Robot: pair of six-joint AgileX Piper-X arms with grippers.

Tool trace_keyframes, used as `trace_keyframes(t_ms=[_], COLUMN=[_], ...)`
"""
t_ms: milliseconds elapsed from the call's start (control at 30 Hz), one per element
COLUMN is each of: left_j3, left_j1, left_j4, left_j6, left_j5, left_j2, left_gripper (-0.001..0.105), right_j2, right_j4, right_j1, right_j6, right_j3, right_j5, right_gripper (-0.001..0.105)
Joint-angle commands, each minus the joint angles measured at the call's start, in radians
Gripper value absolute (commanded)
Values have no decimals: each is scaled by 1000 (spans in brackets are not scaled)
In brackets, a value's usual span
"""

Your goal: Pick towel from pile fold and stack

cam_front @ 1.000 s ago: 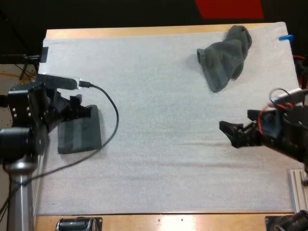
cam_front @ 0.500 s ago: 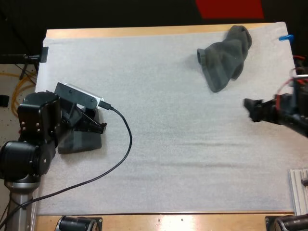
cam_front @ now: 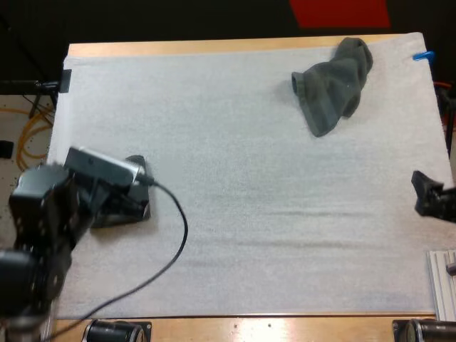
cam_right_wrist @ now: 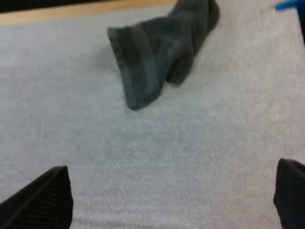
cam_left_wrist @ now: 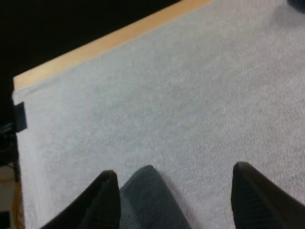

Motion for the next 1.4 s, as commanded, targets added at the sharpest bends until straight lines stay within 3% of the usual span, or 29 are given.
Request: trace_keyframes(t_ms=[0, 233, 367, 533, 667, 833, 933, 1133, 1367], left_j3=[7, 120, 213, 274, 291, 291, 292, 330, 516], left_j1=[1, 1, 1, 1, 1, 1, 1, 1, 1], left_j4=[-4, -4, -4, 8, 137, 379, 426, 279, 62], left_j6=[-9, -36, -36, -38, -38, -41, -51, -133, -180], left_j5=[-9, -31, -31, -31, -31, -31, -31, -72, -84], left_j2=[-36, -345, -534, -746, -855, -897, -897, -895, -893], left_gripper=[50, 50, 50, 50, 50, 50, 50, 50, 50], right_j2=[-27, -227, -380, -569, -703, -678, -686, -686, -686], right_j4=[14, 30, 28, 22, 26, 94, 88, 21, -60], right_j1=[2, 2, 2, 2, 2, 0, 0, 0, 0], right_j6=[-14, -24, -24, -24, -24, -22, -22, -22, -22], right_j3=[-8, 8, 69, 145, 201, 208, 223, 259, 334], right_j5=[-1, 63, 50, 51, 51, 73, 73, 73, 73], right_gripper=[82, 82, 82, 82, 82, 82, 82, 82, 82])
